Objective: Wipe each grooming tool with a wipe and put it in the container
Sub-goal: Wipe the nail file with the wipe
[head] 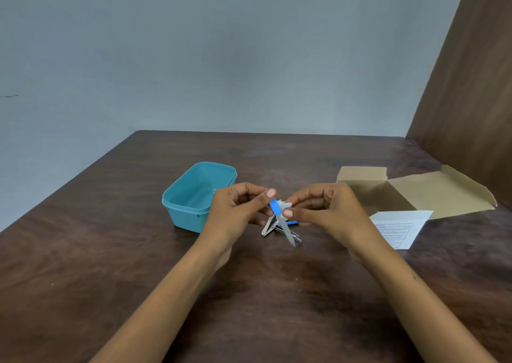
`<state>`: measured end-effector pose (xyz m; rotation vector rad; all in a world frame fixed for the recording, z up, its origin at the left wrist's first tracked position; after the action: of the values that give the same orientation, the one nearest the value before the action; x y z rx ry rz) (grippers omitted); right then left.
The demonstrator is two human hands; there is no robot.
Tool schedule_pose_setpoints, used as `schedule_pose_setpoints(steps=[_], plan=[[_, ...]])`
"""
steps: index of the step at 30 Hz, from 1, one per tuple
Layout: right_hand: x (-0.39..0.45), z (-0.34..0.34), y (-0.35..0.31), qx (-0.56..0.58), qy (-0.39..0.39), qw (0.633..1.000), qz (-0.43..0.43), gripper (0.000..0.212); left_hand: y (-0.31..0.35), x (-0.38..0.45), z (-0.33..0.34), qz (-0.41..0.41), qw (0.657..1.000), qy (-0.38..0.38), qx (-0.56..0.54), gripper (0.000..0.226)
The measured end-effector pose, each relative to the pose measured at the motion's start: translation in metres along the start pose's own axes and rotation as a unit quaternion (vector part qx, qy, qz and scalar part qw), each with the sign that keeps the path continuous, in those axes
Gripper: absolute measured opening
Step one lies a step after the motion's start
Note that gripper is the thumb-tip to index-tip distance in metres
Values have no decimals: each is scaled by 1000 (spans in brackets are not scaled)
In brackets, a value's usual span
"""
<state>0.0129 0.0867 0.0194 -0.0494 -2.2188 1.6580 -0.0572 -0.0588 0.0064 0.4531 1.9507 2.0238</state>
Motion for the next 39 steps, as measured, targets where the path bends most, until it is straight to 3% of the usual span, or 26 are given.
schedule_pose_setpoints(steps=[6, 13, 17, 24, 34, 39], plan=[[1, -10, 0, -18, -28, 999, 20, 6, -7, 2, 0, -21, 999, 18, -46, 18], [6, -19, -13, -109, -31, 993, -18, 15, -7, 3, 1, -9, 999, 19, -49, 17], [8, -12, -16, -161, -99, 982, -9, 8, -6, 2, 1, 4, 999, 19, -49, 17], [3, -4, -16, -98, -136, 985, 27, 10, -4, 1, 1, 26, 998, 17, -50, 18], [4, 2, -12, -33, -48, 997, 44, 24, -4, 1, 0, 41, 996, 23, -71, 20], [2, 2, -9, -38, -43, 997, 42, 26, -3, 1, 0, 46, 997, 21, -65, 19]])
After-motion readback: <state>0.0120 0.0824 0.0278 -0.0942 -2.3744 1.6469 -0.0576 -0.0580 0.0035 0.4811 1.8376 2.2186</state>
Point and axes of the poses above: each hand's wrist, its own x-axis towards the middle knuckle, its own z-axis out of the palm, y = z × x, the point moved 6 cm from there along x, towards the middle knuckle, and after that the axes turned 7 degrees about -z, right-handed, at the moved point
